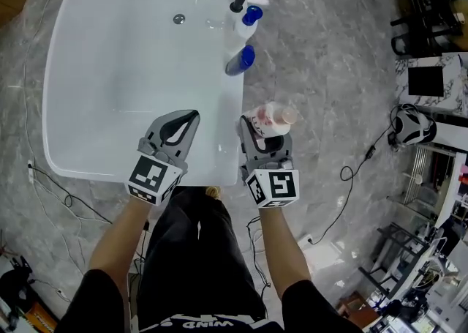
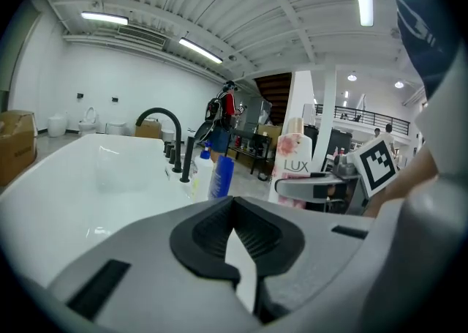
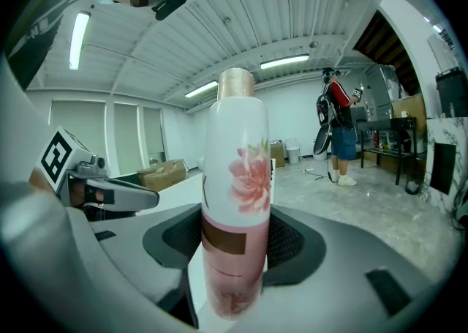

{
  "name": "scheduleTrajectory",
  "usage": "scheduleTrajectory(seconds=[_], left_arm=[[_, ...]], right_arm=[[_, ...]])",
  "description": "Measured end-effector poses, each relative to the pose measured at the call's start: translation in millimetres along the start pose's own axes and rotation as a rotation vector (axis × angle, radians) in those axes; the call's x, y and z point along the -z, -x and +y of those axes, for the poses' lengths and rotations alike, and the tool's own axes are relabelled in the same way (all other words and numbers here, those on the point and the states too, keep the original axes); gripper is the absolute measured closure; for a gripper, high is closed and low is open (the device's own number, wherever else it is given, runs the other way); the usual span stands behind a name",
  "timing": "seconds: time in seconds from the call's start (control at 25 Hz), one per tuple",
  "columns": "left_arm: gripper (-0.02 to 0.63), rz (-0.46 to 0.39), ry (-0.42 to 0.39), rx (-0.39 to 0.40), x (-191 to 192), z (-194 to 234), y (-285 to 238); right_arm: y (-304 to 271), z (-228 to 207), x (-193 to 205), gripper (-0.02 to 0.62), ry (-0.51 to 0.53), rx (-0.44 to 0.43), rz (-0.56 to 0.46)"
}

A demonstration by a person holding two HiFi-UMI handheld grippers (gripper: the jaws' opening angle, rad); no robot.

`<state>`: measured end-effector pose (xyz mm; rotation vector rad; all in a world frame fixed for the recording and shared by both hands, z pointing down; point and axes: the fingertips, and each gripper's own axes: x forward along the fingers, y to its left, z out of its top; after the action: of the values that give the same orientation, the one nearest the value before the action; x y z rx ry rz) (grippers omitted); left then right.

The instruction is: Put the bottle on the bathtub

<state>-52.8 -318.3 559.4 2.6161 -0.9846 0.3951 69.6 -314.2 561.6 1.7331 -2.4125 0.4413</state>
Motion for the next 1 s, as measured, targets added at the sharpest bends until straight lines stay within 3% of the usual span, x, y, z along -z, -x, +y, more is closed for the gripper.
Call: scheduleTrajectory(seconds=[0.44,1.0], left_arm=[[0.598,-0.003,0.017,-0.004,45.5,21.6,-38.8],[0.598,-0.006,0.042,0.001,65.6,24.9,-58.1]], right_arm=[[-42.1,-11.8,43.3,0.346,0.039,0.014,-0.025],[-73.9,-12.7,63.5,0.345,0.068,0.018,-0.050]])
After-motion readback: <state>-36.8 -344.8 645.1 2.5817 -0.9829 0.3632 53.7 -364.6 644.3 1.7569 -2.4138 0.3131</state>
